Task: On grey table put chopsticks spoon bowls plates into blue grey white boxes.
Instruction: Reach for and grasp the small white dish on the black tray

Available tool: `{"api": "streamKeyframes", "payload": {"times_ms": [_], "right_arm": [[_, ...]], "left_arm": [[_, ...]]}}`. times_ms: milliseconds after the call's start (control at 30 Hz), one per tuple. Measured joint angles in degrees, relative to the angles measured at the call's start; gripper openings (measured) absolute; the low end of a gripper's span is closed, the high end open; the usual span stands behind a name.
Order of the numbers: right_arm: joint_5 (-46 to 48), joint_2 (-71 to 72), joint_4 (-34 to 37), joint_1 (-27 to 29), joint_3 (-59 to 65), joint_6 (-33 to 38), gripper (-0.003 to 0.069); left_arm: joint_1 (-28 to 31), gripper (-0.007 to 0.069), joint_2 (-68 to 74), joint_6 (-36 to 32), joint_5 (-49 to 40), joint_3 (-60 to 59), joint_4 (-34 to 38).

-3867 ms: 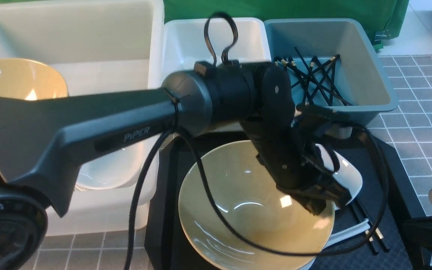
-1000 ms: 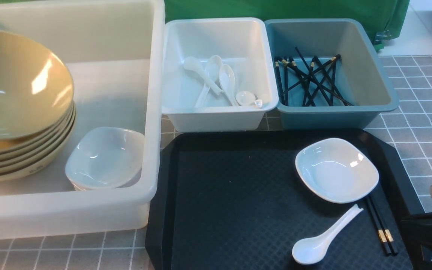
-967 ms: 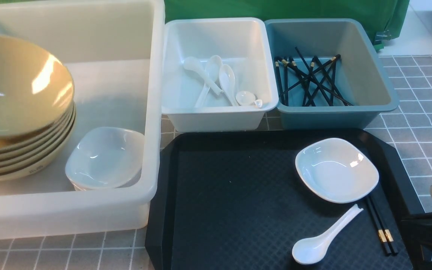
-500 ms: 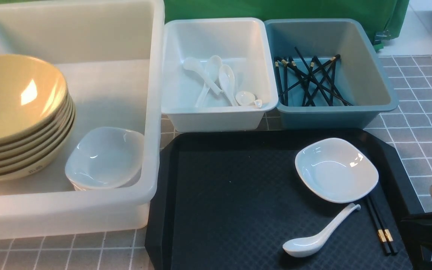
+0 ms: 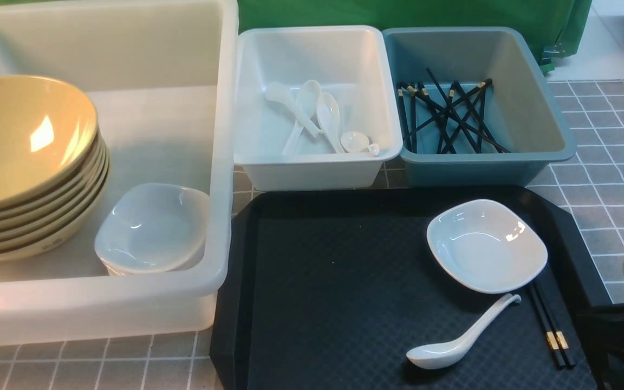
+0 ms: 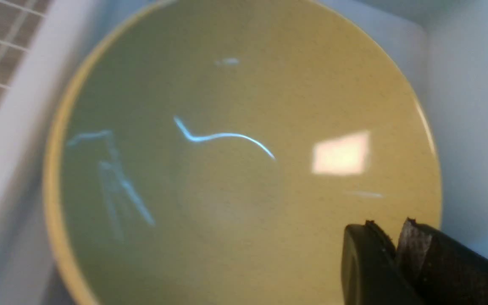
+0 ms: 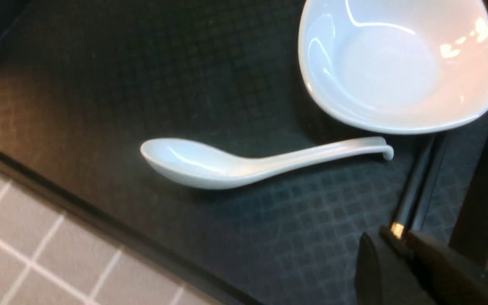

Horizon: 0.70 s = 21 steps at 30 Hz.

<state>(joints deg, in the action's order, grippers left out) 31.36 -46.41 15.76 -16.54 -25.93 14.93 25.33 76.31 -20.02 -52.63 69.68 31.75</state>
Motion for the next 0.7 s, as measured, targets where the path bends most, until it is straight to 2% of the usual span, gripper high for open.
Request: {"api": "streamKeyframes", "payload": {"times_ms": [100, 167, 300, 400, 500, 600, 633, 700], "right_arm": [[0.1, -2.9, 0.1, 0.0, -1.5, -1.8, 0.0155], [2.3, -7.0, 0.0, 0.0, -4.7, -2.0, 0.0216], [6.6, -16.1, -3.8, 0.0, -11.9, -2.2, 0.0325], [7.6, -22.2, -6.4, 0.0, -16.5, -3.1, 0.037], [8.9, -28.2, -7.4, 0.0, -21.6, -4.1, 0.0387], [9.3, -34.2, -11.2, 0.0, -25.3, -6.5, 0.0391], [9.3, -34.6, -11.6, 0.0, -25.6, -6.5, 0.0391], [9.3, -37.8, -15.0, 0.3, -28.0, -10.6, 0.0392]], "left_arm": [[-8.1, -0.0002, -4.2, -3.6, 2.1, -1.9, 1.7], [-15.4, -0.0008, -9.1, -7.1, 3.4, -2.4, 2.0], [-29.1, -0.0009, -17.5, -13.8, 4.0, -3.6, -1.5], [-35.1, -0.0009, -22.3, -15.3, 4.2, -7.1, -5.3], [-38.3, -0.0009, -28.4, -14.7, 4.4, -13.7, -9.2], [-39.1, -0.0009, -34.5, -12.4, 4.4, -23.4, -12.4], [-39.1, -0.0009, -34.9, -12.3, 4.4, -23.4, -12.4], [-39.2, -0.0009, -38.5, -10.9, 4.2, -29.7, -14.6]]}}
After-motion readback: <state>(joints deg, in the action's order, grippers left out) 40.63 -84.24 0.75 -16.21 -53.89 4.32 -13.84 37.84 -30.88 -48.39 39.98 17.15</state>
